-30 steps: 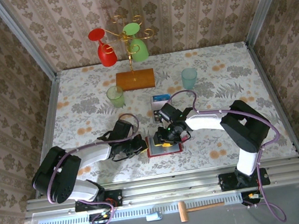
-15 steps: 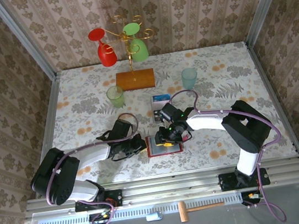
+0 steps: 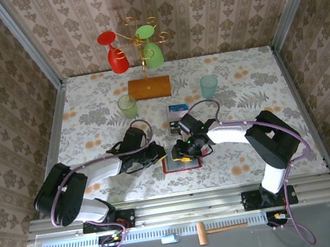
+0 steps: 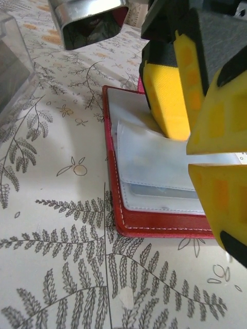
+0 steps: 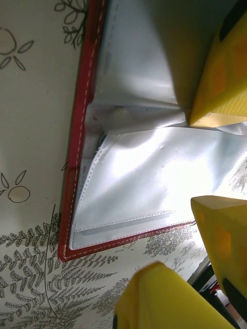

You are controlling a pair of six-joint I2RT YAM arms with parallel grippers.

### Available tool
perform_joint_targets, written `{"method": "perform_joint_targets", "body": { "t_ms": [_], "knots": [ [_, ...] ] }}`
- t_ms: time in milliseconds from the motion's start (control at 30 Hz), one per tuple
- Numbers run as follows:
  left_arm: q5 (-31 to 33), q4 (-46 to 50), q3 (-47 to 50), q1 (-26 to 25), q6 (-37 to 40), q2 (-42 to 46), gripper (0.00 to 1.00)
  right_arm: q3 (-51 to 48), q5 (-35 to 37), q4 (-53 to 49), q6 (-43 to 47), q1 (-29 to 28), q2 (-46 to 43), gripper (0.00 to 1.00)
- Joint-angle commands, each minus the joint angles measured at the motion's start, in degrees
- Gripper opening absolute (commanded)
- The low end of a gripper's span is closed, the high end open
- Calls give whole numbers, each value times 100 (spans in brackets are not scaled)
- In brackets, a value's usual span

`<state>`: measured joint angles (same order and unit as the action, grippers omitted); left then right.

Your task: Take the credit cards out of the card holder

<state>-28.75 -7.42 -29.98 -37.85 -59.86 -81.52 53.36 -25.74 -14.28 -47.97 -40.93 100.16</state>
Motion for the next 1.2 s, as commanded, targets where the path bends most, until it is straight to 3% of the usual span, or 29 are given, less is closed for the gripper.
{"method": "perform_joint_targets", "body": {
  "t_ms": [0, 633, 1167],
  "knots": [
    [-222, -383, 115, -32, -210, -215, 15, -152, 113, -162, 69, 61, -96, 40],
    [-102, 150, -108, -148, 57, -625, 25, -193, 93, -153, 81, 94, -111, 40],
    [-232, 11, -263, -263, 25, -814, 16, -257, 51, -22, 42, 102, -74, 40]
  ]
}}
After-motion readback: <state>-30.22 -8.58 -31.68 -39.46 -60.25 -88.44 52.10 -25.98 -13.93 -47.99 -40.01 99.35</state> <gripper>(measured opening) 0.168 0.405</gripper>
